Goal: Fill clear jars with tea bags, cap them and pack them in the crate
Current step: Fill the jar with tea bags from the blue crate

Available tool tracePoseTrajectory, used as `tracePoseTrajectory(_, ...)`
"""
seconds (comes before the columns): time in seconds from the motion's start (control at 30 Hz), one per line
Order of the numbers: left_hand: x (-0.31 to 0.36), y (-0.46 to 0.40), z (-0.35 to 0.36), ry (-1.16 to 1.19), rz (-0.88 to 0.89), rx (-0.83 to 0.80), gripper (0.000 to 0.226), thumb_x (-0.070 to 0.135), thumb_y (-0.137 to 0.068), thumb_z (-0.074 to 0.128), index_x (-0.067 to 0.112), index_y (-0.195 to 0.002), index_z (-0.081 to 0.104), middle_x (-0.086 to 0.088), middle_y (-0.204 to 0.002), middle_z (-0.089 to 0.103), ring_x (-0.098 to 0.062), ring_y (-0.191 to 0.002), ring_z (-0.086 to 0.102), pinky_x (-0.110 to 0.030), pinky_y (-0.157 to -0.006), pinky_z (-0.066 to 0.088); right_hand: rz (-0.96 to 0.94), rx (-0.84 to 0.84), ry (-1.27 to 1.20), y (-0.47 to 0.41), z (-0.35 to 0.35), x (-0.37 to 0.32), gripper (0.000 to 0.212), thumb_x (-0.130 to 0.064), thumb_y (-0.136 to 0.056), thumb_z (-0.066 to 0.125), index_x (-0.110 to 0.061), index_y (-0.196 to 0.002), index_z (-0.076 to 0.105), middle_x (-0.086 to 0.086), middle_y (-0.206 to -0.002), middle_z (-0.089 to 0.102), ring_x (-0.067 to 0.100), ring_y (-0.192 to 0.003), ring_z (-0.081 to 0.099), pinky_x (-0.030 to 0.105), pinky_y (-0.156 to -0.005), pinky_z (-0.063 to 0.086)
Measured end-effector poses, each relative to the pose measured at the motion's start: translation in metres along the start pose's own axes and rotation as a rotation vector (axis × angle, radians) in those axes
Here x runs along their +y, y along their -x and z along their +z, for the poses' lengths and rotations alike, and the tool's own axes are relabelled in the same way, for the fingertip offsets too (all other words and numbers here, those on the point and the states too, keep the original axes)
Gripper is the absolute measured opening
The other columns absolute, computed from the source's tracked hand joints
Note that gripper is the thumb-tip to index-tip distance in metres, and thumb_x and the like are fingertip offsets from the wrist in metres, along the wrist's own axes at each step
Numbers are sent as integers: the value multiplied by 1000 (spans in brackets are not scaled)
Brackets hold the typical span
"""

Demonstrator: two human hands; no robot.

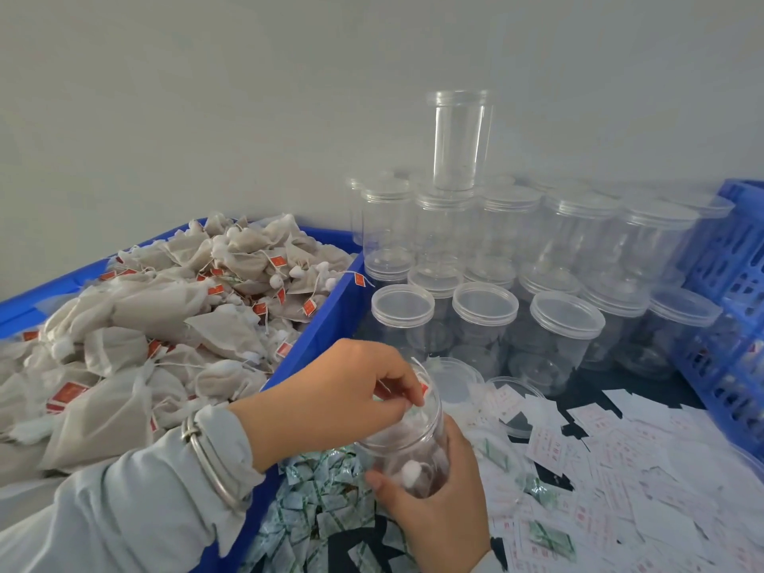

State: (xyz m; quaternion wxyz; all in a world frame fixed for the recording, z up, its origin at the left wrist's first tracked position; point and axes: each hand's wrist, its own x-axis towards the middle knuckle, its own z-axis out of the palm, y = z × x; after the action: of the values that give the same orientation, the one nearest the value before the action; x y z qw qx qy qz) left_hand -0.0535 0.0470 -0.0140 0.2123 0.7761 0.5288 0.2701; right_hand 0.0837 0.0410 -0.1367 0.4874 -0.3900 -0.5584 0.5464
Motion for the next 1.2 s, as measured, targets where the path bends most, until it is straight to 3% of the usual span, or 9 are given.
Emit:
tracePoseTrajectory(0.3, -10, -4, -17, 72, -28, 210, 35, 16, -85, 66, 50, -85, 64, 26, -86, 67, 8, -78, 62, -6, -72, 47, -10, 24, 67, 2, -2, 8, 112, -47, -34, 89, -28, -135, 44, 4, -130, 54, 22, -115, 58, 40, -88, 55)
tracePoseTrajectory(0.4, -33, -11, -40, 42, -169, 435, 32, 17, -84, 65, 49, -80, 64, 32, -79, 66, 12, -74, 60, -2, -67, 42, -15, 31, 81, 3, -2, 8, 110, -51, -34, 87, -31, -134, 45, -1, -130, 54, 19, -115, 57, 34, -88, 55)
tracePoseTrajectory(0.5, -69, -13, -70, -20, -398, 575, 21, 19, -83, 64, 40, -83, 67, 24, -79, 65, 6, -74, 57, -11, -66, 38, -21, 36, 106, 4, -2, 8, 111, -54, -33, 85, -33, -134, 44, -4, -129, 54, 15, -114, 57, 27, -88, 54)
tracePoseTrajectory(0.57, -94, -8, -84, -242, -571, 533, 16, 24, -83, 61, 34, -94, 68, 13, -89, 65, -10, -83, 57, -22, -67, 37, -27, 38, 111, 4, -1, 7, 111, -56, -33, 84, -33, -134, 43, -4, -129, 54, 14, -114, 57, 23, -87, 53)
tracePoseTrajectory(0.67, -122, -1, -83, -709, -805, 253, 34, 33, -85, 55, 23, -116, 60, -3, -110, 63, -25, -98, 56, -30, -71, 38, -37, 37, 128, 5, -2, 6, 112, -58, -33, 83, -31, -134, 44, -3, -130, 54, 15, -116, 56, 30, -92, 52)
tracePoseTrajectory(0.8, -130, -6, -70, -787, -842, -8, 24, 30, -89, 50, 17, -106, 59, -4, -109, 62, -22, -93, 57, -32, -80, 48, -35, 47, 150, 4, -3, 6, 113, -59, -32, 82, -31, -135, 43, -3, -129, 54, 16, -116, 55, 37, -95, 51)
tracePoseTrajectory(0.93, -127, -8, -70, -713, -785, 22, 11, 14, -91, 46, 14, -83, 54, -6, -104, 63, -22, -90, 58, -33, -81, 50, -39, 48, 142, 3, -3, 7, 112, -59, -34, 83, -30, -135, 43, -2, -129, 54, 18, -117, 55, 43, -97, 49)
tracePoseTrajectory(1.07, -119, -5, -73, -644, -807, 200, 23, 12, -88, 52, 10, -110, 59, -8, -114, 59, -22, -91, 56, -27, -67, 42, -35, 51, 126, 2, -2, 11, 112, -57, -34, 86, -31, -134, 43, -1, -128, 55, 21, -115, 57, 46, -96, 49)
tracePoseTrajectory(1.2, -110, -8, -78, -636, -755, 284, 20, 15, -87, 53, 13, -103, 66, 0, -99, 61, -15, -77, 48, -21, -53, 33, -40, 51, 120, 1, -1, 13, 112, -58, -33, 87, -31, -133, 44, 0, -127, 56, 22, -113, 58, 46, -95, 50)
